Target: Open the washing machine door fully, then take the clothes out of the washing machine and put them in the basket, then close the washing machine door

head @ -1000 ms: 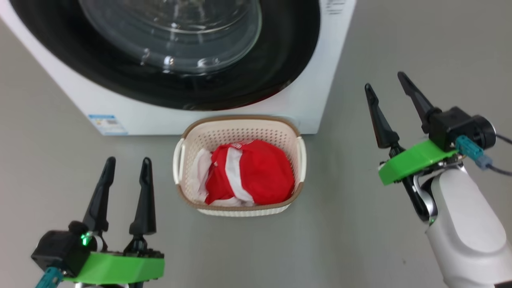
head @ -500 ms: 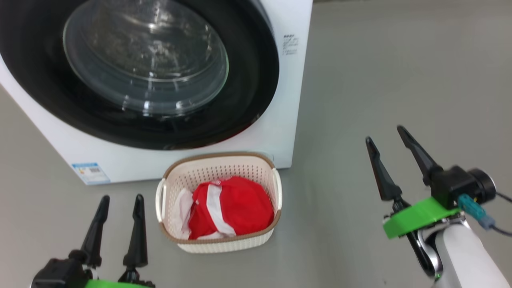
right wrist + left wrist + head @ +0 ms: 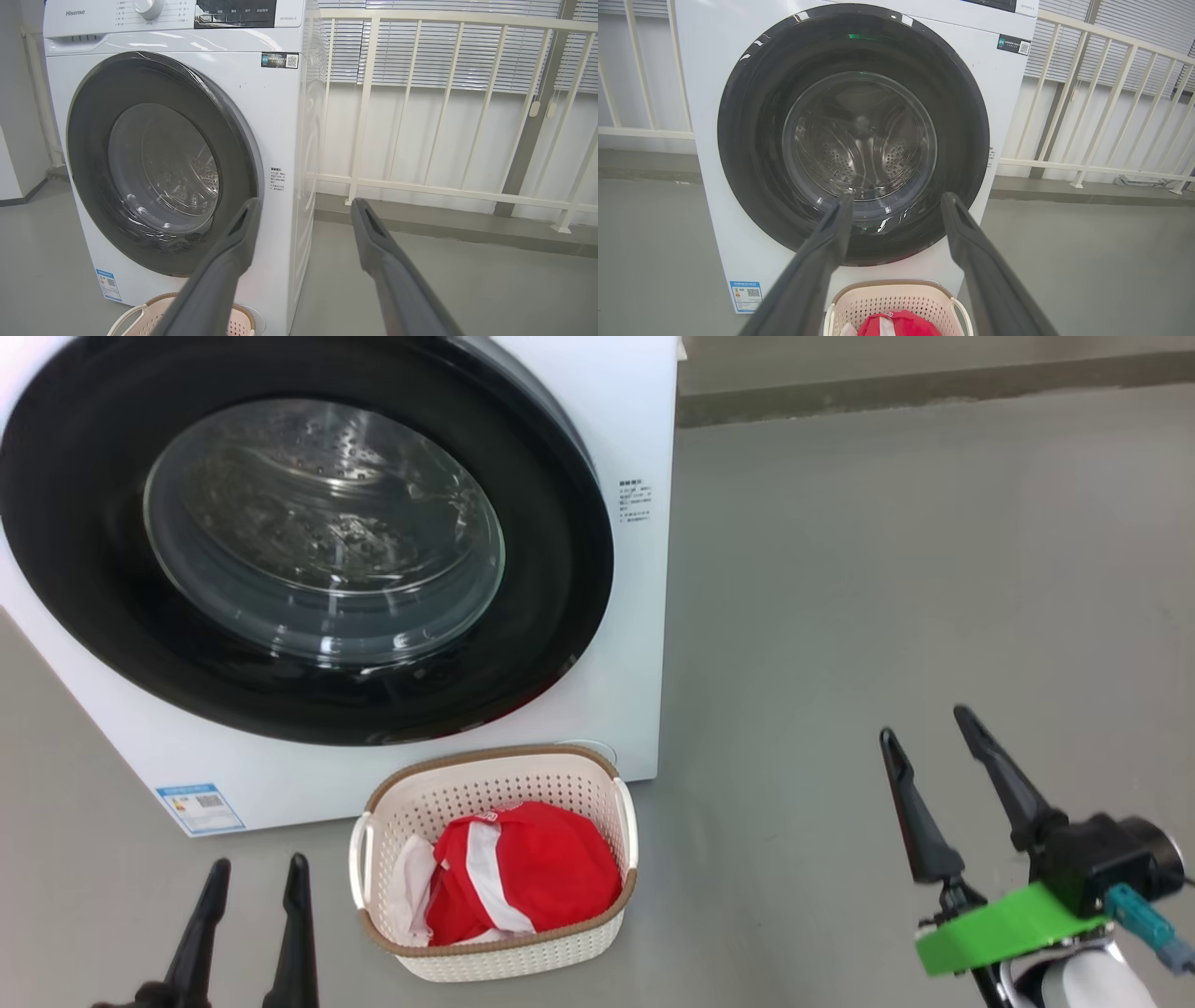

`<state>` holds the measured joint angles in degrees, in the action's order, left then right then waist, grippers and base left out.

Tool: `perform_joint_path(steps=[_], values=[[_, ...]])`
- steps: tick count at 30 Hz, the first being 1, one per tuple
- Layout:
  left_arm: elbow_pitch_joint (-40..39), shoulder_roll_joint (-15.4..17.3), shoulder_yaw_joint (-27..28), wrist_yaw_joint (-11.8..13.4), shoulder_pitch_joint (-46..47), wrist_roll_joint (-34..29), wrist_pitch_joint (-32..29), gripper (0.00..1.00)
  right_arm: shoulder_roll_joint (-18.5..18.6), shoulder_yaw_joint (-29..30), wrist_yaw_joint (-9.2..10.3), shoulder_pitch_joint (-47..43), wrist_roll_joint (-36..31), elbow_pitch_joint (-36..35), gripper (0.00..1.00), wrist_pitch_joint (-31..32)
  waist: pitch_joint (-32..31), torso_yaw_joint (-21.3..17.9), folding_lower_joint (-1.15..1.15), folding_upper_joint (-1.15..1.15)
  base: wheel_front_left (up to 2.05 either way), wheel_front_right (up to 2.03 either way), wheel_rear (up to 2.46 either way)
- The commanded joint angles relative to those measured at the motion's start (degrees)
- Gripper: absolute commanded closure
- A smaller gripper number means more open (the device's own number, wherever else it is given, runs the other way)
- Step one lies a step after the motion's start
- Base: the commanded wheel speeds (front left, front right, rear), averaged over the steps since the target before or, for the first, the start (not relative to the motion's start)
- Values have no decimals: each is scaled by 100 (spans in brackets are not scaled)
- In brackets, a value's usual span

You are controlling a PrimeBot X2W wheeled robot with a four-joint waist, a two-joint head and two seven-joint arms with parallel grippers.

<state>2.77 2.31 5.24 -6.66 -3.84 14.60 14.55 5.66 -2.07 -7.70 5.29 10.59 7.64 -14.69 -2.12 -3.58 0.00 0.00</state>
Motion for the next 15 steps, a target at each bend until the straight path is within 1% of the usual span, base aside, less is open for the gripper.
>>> perform_joint_path(steps=[1, 7, 15], values=[[-201, 61, 205, -37, 12, -95, 45, 0, 19, -55, 21, -68, -28, -249, 0, -31, -61, 15, 0, 0, 0, 0, 0], [-276, 58, 217, -45, -129, -175, 45, 0, -11, 44, 21, -427, -104, -498, 0, -31, -136, 71, 0, 0, 0, 0, 0], [-329, 57, 193, 27, -220, -201, 45, 0, 17, 169, 21, -660, -54, -543, 0, -31, -180, 83, 0, 0, 0, 0, 0]])
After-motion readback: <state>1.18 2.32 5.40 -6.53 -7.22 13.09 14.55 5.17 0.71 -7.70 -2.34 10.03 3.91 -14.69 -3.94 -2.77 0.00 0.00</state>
